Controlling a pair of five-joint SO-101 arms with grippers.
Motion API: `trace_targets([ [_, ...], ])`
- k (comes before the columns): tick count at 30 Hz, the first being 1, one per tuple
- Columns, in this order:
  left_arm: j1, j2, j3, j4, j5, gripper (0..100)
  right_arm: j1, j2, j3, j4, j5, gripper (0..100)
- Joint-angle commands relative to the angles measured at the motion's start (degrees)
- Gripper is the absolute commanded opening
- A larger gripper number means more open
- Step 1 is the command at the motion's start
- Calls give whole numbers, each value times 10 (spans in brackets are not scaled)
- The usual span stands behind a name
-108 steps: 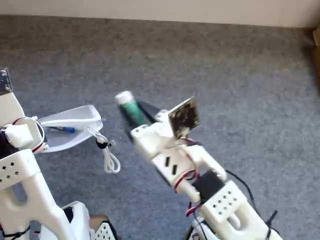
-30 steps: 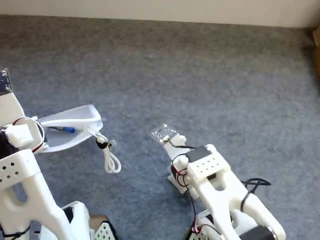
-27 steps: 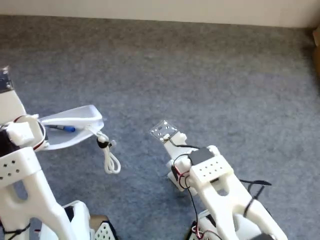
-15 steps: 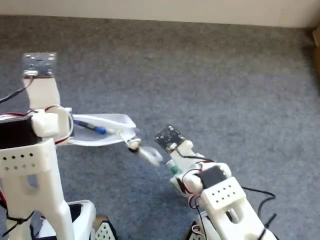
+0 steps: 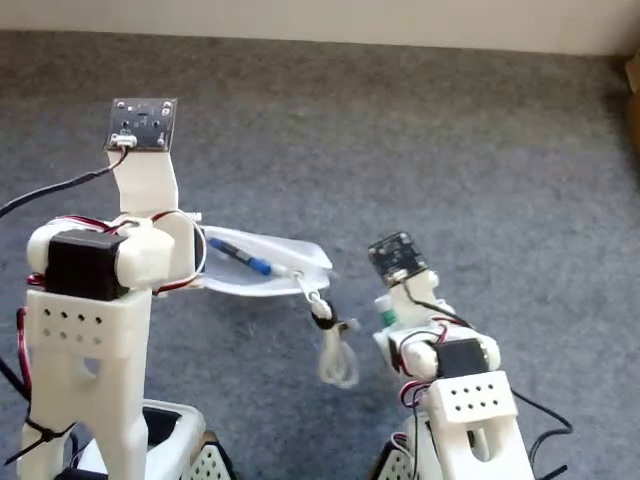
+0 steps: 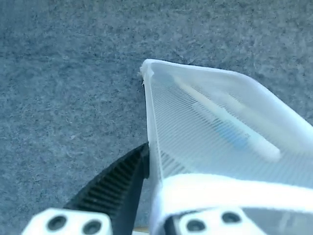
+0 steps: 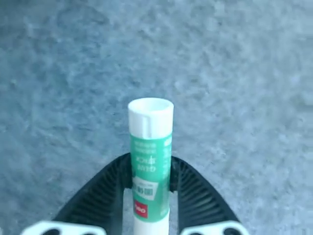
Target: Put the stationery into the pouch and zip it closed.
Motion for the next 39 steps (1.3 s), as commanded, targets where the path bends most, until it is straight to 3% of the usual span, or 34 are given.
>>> trace_targets([
  [1, 8, -2, -35, 6, 10, 7, 37, -18, -11, 5, -38, 4],
  [6, 7, 42, -16, 5, 10, 7, 32, -19, -65, 4, -149, 4],
  [16, -15, 107, -17, 4, 10, 7, -41, -19, -224, 4, -230, 4],
  [31, -36, 109, -14, 4, 10, 7, -240, -19, -427, -9, -242, 4],
  [39, -36, 109, -13, 5, 9, 7, -284, -18, -425, -187, -242, 4],
])
